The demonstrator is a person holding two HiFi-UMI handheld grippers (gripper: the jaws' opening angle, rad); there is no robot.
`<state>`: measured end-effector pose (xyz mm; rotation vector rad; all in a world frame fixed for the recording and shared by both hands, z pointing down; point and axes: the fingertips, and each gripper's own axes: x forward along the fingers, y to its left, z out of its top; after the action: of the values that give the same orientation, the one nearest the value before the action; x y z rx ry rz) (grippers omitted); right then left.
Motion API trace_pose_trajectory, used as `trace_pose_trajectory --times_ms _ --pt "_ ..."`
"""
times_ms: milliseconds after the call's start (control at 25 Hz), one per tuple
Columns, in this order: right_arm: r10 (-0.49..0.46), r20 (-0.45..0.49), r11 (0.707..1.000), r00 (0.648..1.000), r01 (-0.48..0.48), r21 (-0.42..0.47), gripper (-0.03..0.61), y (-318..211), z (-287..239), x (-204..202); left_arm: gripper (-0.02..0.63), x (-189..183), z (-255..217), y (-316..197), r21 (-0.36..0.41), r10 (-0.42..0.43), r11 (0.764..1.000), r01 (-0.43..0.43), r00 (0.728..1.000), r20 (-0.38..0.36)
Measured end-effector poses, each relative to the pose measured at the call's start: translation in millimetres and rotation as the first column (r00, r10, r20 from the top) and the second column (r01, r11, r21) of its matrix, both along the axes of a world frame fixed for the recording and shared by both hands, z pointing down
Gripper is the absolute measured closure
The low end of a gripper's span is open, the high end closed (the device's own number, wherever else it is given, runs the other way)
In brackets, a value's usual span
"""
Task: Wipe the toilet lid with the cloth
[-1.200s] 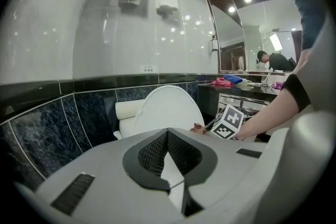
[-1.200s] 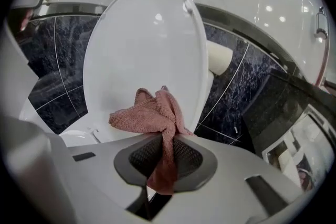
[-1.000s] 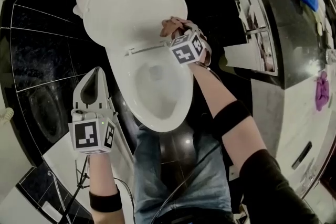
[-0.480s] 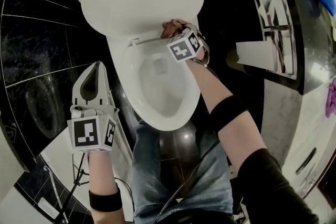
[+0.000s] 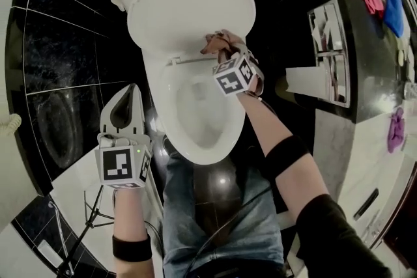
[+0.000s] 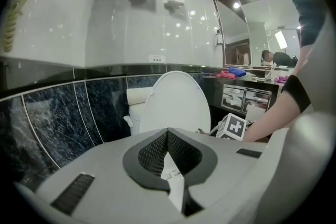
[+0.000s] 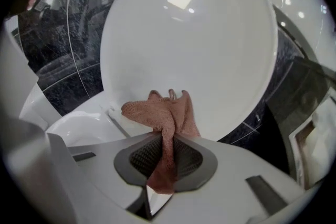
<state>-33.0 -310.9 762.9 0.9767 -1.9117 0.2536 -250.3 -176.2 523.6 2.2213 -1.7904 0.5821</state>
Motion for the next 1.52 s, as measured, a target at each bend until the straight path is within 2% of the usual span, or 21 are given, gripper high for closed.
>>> trace_pose_trajectory --times_ms 160,280,400,600,760,960,1200,1320,1520 --pt "-0.058 0.028 0.993 0.998 0.054 0.107 0.502 -6 -99 -12 0.612 7 -46 -2 -0.024 -0.052 0.998 0.050 0.996 -0.073" --pt "-0.086 0.068 0.982 0.994 0.073 0.176 0.502 -15 -171 -30 0.612 2 -75 0 -0.024 -0.035 0.999 0.034 0.997 -0.071" --pt "-0.130 0.081 0.956 0.988 0.104 0.275 0.502 -36 -245 -50 0.612 -2 -100 -2 0.000 -0.050 0.999 0.050 0.995 -0.091" --pt "-0.205 0.063 0.915 0.977 0.169 0.366 0.502 -55 -307 -88 0.612 -15 -120 4 0.027 -0.058 0.998 0.061 0.993 -0.101" --pt "-0.259 0.003 0.898 0.966 0.240 0.369 0.502 -68 -309 -121 0.612 -27 -129 7 0.039 -0.084 0.995 0.089 0.990 -0.111" --pt "-0.283 -0.034 0.900 0.958 0.278 0.337 0.502 -70 -288 -158 0.612 -60 -128 16 0.046 -0.121 0.991 0.127 0.987 -0.109" --pt "-0.341 -0.088 0.889 0.936 0.352 0.292 0.502 -52 -245 -198 0.612 -94 -115 26 0.037 -0.160 0.986 0.164 0.982 -0.098" --pt "-0.377 -0.100 0.885 0.921 0.390 0.255 0.502 -39 -215 -212 0.612 -103 -110 26 0.029 -0.198 0.979 0.203 0.973 -0.116" --pt "-0.431 -0.117 0.867 0.895 0.447 0.220 0.502 -25 -168 -235 0.612 -112 -88 23 0.018 -0.202 0.979 0.205 0.974 -0.106"
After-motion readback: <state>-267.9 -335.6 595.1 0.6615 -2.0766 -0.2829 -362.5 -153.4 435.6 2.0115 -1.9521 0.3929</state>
